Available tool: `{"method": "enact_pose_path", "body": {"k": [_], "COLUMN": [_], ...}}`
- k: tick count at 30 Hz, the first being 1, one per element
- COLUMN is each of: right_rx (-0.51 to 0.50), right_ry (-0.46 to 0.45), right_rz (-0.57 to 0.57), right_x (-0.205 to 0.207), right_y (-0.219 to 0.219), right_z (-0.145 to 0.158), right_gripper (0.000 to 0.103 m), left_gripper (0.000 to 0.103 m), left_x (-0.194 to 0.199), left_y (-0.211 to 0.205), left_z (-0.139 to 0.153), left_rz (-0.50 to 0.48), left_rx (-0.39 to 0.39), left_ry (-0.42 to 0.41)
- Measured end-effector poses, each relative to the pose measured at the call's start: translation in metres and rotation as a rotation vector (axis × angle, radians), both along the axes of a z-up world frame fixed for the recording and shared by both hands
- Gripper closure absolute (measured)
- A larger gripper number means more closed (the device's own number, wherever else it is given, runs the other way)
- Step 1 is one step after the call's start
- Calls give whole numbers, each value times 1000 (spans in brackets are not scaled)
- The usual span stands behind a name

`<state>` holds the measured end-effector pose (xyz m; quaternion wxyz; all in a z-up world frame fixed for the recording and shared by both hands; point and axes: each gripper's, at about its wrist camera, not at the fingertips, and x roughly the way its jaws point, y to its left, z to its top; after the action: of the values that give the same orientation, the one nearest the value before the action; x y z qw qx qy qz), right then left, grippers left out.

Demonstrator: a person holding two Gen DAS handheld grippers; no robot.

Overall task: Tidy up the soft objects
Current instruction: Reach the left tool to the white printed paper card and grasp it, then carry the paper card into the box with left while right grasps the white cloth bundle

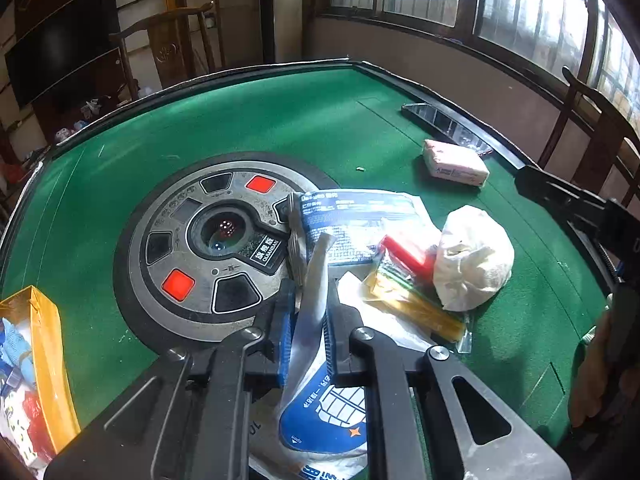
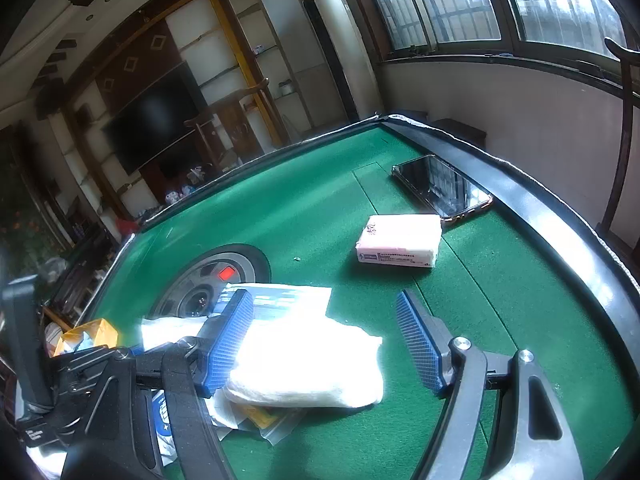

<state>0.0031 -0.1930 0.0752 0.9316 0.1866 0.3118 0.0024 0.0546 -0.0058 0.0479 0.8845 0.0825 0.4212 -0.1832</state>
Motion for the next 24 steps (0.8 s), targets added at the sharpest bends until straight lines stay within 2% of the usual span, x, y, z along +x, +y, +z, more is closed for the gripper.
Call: {"method": "enact_pose_path", "body": {"k": [3, 5, 10, 15, 20, 24], "right_rx": [-2, -10, 4, 89, 105, 117], "right_ry": [-1, -1, 6, 28, 32, -5], "right_rz": [3, 4, -4, -7, 19, 91], "right_x": [0, 0, 1, 3, 5, 2], "right_y": [1, 2, -2, -16, -15, -5], "right_z": [0, 1, 0, -7, -10, -6], "right_gripper": [34, 34, 34, 34, 34, 34], "left_gripper": [94, 95, 96, 96, 96, 96], "left_x": [1, -2, -22, -65, -116, -156], "left_y": [3, 7, 26, 45, 78, 103], "left_z": [-5, -1, 27, 53, 68, 72], "left_rz": [12, 22, 57, 64, 110, 178], "left_rx": [-39, -60, -141, -204, -307, -369], "left_ry": [19, -3, -65, -125, -149, -193]}}
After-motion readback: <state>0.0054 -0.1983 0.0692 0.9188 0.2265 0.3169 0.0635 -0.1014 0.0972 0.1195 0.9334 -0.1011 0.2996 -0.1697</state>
